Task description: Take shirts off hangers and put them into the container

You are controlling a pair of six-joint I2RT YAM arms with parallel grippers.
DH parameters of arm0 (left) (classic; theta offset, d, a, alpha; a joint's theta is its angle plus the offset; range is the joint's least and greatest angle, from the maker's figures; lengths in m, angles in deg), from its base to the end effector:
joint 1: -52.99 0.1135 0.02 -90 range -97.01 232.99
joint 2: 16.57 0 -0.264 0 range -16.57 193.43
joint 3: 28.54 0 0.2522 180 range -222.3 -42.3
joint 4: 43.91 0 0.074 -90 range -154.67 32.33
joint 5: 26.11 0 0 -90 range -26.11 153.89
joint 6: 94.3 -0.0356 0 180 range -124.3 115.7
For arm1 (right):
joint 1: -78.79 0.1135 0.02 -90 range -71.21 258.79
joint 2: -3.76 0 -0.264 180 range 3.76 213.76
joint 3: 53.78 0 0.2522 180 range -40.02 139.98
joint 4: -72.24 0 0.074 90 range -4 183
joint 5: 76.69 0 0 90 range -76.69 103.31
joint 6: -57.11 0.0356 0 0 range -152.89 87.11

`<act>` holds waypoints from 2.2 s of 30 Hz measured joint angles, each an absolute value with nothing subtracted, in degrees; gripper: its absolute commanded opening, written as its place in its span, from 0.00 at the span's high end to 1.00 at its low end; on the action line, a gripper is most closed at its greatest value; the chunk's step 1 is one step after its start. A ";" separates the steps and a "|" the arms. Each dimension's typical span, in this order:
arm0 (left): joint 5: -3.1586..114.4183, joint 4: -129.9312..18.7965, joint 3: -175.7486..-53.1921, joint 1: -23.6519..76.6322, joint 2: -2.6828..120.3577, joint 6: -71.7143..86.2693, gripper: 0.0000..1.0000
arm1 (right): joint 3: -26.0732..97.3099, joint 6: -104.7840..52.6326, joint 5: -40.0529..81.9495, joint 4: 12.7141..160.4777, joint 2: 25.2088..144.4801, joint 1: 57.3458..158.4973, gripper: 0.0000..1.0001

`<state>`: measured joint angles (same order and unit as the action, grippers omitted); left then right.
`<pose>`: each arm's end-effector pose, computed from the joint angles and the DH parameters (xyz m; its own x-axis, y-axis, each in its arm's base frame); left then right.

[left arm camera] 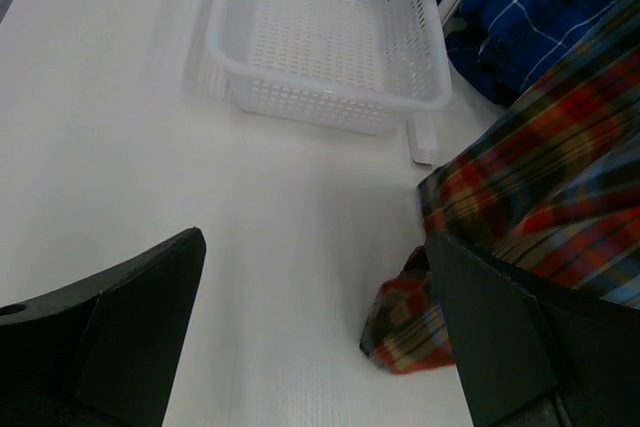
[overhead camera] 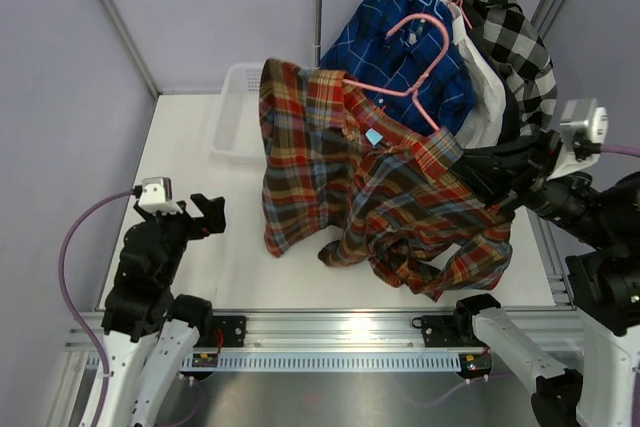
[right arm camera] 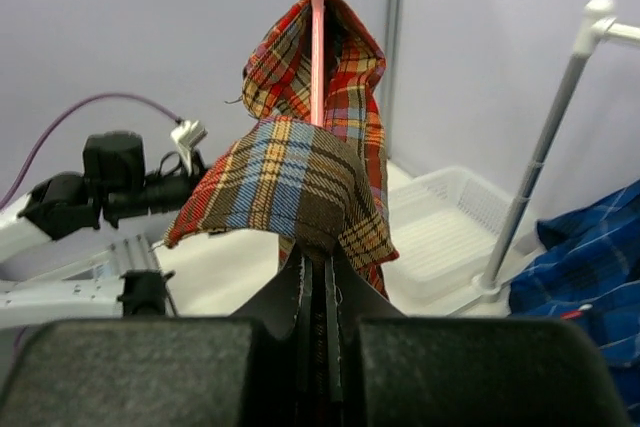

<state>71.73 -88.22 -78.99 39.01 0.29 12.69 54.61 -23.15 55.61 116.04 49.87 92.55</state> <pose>0.0835 -0.0158 0.3093 -0.2046 -0.2474 -0.9471 0.0518 0.9635 -0.2628 0.0423 0.0350 0.5588 0.1688 0.1702 -0.9709 -0.8365 0.5457 -0.0498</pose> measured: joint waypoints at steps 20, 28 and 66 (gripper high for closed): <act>56.03 -89.79 -104.63 36.83 23.31 19.60 0.01 | 23.90 -27.09 48.79 109.27 63.86 109.41 1.00; 61.72 -90.58 -114.48 18.86 35.29 20.17 0.02 | 24.04 -27.33 43.48 104.37 71.23 117.19 1.00; 82.59 -83.25 -110.77 12.28 44.38 15.01 1.00 | 26.79 -24.27 39.70 98.16 74.35 122.32 0.48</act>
<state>82.59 -83.25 -110.77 12.28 44.38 15.01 26.79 -24.27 39.70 98.16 74.35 122.32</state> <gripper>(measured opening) 0.075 0.441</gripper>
